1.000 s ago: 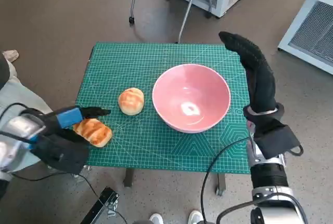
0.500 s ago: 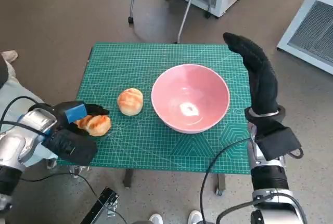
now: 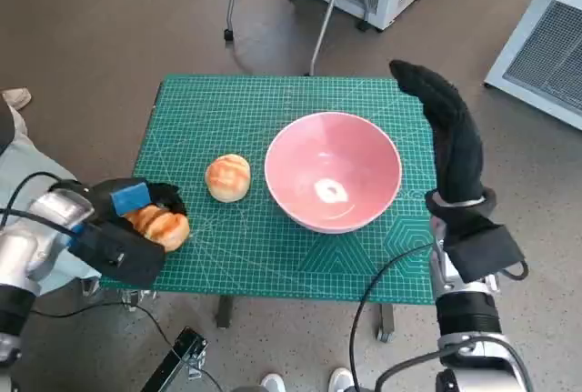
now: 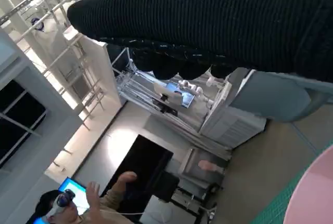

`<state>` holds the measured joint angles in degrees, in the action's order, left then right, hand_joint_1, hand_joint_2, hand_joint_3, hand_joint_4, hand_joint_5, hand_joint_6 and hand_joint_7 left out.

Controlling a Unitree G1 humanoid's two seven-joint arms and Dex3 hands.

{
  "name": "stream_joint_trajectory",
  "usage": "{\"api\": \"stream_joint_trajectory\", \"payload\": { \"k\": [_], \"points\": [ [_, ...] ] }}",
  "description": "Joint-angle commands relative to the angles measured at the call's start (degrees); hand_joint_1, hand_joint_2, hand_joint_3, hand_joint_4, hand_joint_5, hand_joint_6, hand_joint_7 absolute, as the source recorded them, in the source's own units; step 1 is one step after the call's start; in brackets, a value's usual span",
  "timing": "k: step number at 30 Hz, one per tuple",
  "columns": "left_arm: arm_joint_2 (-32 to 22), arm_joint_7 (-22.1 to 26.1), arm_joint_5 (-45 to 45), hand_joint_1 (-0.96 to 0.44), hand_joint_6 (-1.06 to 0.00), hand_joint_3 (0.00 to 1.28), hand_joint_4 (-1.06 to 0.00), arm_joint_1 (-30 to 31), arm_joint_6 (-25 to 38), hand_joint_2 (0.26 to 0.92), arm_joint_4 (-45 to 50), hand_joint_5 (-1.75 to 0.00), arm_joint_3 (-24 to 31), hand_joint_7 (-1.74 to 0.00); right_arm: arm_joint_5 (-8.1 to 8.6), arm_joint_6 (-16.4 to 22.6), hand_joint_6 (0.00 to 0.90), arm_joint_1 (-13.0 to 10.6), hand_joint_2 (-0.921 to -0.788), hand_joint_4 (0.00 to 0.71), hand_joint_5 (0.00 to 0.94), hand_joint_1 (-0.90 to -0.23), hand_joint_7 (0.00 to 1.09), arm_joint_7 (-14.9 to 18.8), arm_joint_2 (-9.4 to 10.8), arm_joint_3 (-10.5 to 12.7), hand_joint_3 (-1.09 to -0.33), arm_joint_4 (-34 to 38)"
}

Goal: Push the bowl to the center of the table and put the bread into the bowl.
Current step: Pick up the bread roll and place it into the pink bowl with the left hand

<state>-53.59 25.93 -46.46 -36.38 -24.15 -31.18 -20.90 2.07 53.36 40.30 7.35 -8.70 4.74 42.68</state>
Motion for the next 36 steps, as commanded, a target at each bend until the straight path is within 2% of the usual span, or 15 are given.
{"api": "stream_joint_trajectory", "payload": {
  "k": [1,8,15,20,25,36],
  "points": [
    [-2.1,3.7,6.7,0.0,-0.71,0.05,-0.66,-2.6,1.0,0.918,4.7,-1.24,5.3,-1.04,0.06,-0.9,0.095,-1.7,-0.921,0.436,0.003,-0.575,0.87,0.1,0.2,0.1,-0.747,0.0],
    [-2.6,6.6,15.6,0.0,-0.72,0.04,-0.67,-4.5,4.2,0.919,15.1,-1.12,13.5,-1.14,0.13,-0.9,0.095,-1.7,-0.921,0.437,0.004,-0.58,0.87,0.3,-0.4,0.2,-0.746,-0.1],
    [0.1,5.3,17.1,0.0,-0.75,0.05,-0.6,-8.4,6.9,0.92,22.6,-1.17,15.7,-1.13,0.4,-1.1,0.094,-1.7,-0.921,0.438,0.004,-0.579,0.87,0.6,-0.5,0.3,-0.745,-0.2],
    [4.5,4.7,15.4,0.0,-0.73,0.09,-0.53,-12.5,9.5,0.92,25.8,-1.23,13.7,-1.15,0.41,-1.2,0.094,-1.7,-0.921,0.438,0.005,-0.58,0.87,0.6,-0.5,0.4,-0.745,-0.3],
    [9.5,3.4,13.6,0.0,-0.75,0.09,-0.54,-16.2,9.2,0.918,24.8,-1.22,10.4,-1.14,0.28,-1.5,0.095,-1.9,-0.921,0.439,0.005,-0.588,0.87,0.5,-0.7,0.4,-0.741,-0.8],
    [20.4,-5.3,7.2,0.0,-0.73,0.07,-0.58,-25.7,-0.3,0.921,6.4,-1.19,0.6,-1.15,0.18,-2.1,0.095,-3.1,-0.921,0.439,0.005,-0.582,0.86,0.5,-1.3,0.7,-0.739,-2.7]
  ]
}}
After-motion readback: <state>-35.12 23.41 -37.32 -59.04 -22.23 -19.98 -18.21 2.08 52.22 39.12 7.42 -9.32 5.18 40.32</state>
